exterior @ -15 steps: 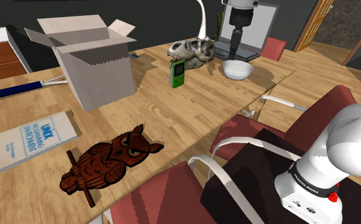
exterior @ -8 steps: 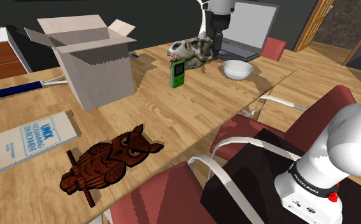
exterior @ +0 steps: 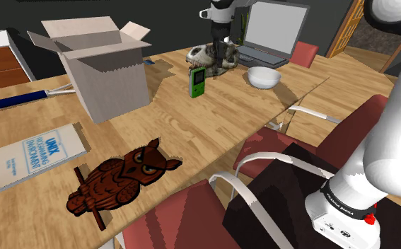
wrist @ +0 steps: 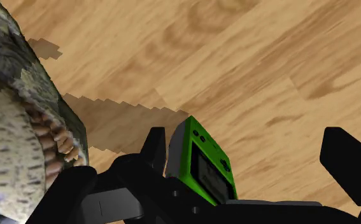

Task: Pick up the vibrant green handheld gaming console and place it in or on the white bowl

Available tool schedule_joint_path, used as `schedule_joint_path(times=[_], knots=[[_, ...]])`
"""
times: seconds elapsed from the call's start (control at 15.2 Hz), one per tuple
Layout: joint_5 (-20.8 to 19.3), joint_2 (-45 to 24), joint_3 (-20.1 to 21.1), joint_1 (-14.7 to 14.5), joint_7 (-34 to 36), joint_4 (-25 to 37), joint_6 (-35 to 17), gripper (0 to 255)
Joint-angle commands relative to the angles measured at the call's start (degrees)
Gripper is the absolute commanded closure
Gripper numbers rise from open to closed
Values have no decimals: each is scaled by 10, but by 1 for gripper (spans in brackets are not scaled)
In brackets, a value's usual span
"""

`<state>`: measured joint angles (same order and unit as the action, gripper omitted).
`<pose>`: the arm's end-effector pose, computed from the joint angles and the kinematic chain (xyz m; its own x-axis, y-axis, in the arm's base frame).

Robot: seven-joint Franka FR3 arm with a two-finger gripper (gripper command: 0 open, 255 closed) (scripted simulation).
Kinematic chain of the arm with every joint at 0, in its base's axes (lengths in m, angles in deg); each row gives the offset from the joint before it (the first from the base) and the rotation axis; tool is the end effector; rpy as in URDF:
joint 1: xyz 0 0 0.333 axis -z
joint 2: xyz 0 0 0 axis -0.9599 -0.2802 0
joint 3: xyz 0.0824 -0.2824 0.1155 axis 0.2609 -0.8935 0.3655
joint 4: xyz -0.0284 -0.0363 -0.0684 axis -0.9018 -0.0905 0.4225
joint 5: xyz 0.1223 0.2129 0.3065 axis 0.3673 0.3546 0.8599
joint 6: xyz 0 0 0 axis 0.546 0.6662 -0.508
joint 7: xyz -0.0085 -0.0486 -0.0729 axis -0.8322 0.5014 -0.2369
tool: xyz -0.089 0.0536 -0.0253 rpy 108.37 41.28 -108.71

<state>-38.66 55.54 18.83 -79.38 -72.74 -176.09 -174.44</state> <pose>0.6302 -0.0182 0.4997 0.5816 0.8133 -0.0145 0.8134 -0.5817 -0.0015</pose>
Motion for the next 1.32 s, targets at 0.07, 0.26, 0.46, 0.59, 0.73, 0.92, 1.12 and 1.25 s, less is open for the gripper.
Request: schedule_joint_path(times=[0.07, 0.26, 0.46, 0.59, 0.73, 0.92, 1.12, 1.25], knots=[[10, -77, 8, 6, -49, 91, 13, 0], [13, -126, 16, 8, -73, 146, 19, 0], [13, -127, 16, 8, -74, 124, -4, 0], [14, -128, 16, 8, -74, 111, -19, 0], [14, -129, 16, 7, -74, 100, -31, 0], [14, -129, 16, 7, -74, 101, -30, 0], [14, -129, 16, 7, -74, 101, -30, 0], [14, -129, 16, 7, -74, 101, -30, 0]])
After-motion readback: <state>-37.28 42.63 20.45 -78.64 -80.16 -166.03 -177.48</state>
